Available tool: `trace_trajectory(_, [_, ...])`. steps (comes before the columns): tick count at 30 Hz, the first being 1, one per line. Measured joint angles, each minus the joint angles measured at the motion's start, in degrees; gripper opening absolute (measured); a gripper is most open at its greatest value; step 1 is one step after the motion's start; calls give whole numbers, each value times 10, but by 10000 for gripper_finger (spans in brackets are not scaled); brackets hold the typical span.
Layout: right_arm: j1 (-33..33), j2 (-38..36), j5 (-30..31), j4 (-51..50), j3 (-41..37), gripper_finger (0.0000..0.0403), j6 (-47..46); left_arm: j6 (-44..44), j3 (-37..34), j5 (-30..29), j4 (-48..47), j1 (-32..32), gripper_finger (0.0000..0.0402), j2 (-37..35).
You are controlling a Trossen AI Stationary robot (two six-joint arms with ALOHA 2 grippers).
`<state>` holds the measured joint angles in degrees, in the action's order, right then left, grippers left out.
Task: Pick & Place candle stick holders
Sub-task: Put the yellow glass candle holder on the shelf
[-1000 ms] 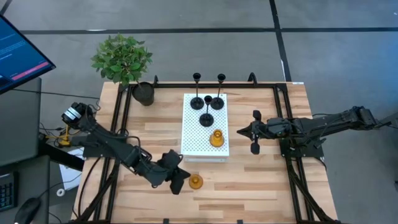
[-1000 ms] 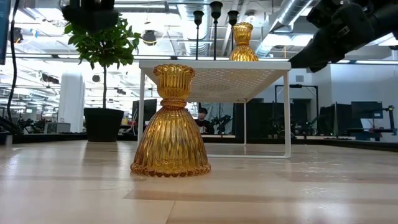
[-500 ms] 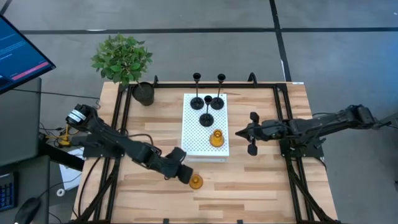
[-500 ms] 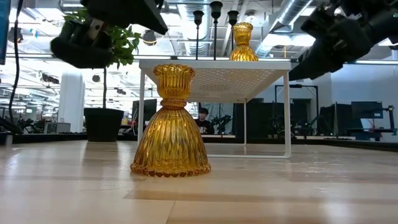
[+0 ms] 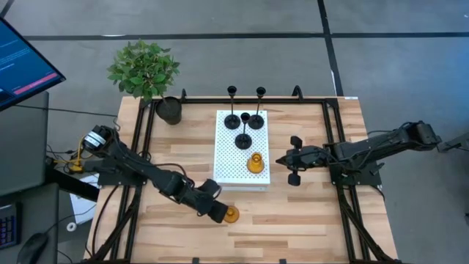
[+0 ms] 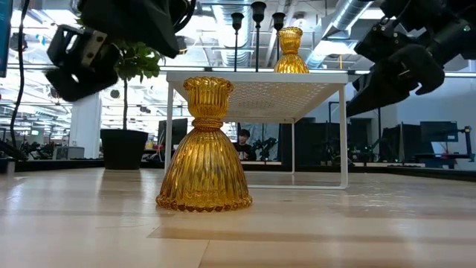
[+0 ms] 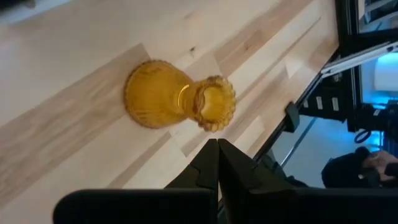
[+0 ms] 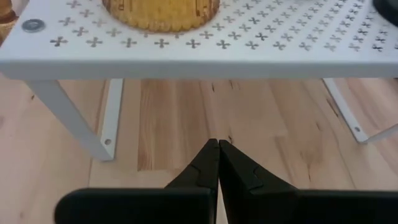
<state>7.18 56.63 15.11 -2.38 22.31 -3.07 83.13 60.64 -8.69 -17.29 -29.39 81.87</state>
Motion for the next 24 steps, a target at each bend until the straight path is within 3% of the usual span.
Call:
trace_trajectory(6, [-2, -5, 1, 16, 0, 0, 0, -4, 0, -15, 2, 3, 15, 0])
trace_trajectory(17, [-2, -5, 1, 17, 0, 0, 0, -31, 0, -19, 2, 22, 81, 0])
trace_trajectory(24, [-2, -5, 0, 15, 0, 0, 1, -32, 0, -19, 1, 21, 102, 0])
